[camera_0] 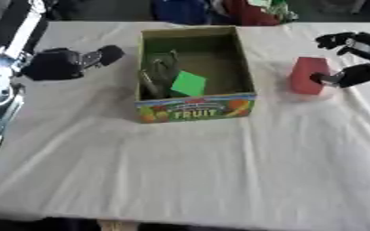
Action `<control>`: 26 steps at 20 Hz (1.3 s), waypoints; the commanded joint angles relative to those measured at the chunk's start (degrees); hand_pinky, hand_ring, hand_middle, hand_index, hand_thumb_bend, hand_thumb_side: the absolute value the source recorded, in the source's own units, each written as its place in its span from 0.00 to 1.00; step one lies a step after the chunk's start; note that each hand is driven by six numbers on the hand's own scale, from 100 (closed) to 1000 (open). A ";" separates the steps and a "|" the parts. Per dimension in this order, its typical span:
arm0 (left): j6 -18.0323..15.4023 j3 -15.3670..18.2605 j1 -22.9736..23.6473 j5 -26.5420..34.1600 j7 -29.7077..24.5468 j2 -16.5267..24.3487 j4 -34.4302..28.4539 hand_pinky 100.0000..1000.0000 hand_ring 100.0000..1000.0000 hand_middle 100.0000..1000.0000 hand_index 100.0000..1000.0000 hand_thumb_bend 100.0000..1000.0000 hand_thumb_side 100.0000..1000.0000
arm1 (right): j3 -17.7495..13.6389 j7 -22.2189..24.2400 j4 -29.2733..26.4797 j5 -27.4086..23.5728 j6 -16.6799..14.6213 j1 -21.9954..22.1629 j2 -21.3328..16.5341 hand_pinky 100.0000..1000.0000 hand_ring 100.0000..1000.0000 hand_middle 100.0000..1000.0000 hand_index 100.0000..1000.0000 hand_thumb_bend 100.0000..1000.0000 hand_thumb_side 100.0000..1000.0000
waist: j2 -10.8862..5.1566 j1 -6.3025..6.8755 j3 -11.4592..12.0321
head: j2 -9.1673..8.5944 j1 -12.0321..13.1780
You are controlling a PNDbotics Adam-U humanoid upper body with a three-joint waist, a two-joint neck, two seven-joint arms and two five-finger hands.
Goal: Pick up objects on the table and place them in the box.
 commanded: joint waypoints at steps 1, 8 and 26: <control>-0.28 0.50 -0.33 0.43 -0.10 0.70 -1.40 0.76 0.66 0.66 0.79 0.73 0.59 | -1.02 -0.47 1.46 1.71 -0.33 -1.56 -0.46 0.82 0.90 0.85 0.98 0.31 0.41 | -0.94 0.04 0.21 | 0.30 -0.46; -0.49 0.37 -0.08 0.86 -0.43 0.36 -1.57 0.76 0.66 0.66 0.79 0.72 0.59 | -1.61 -1.23 3.79 4.60 -0.66 -1.47 0.11 0.81 0.88 0.83 0.96 0.29 0.40 | -0.87 0.18 0.53 | 0.40 -0.98; -0.87 0.78 0.77 0.88 0.03 0.26 -0.49 0.76 0.65 0.66 0.79 0.71 0.60 | 0.12 -8.51 -4.19 6.43 -3.61 -0.92 -1.56 0.63 0.60 0.30 0.59 0.03 0.00 | -0.85 0.02 -0.18 | 0.54 -0.43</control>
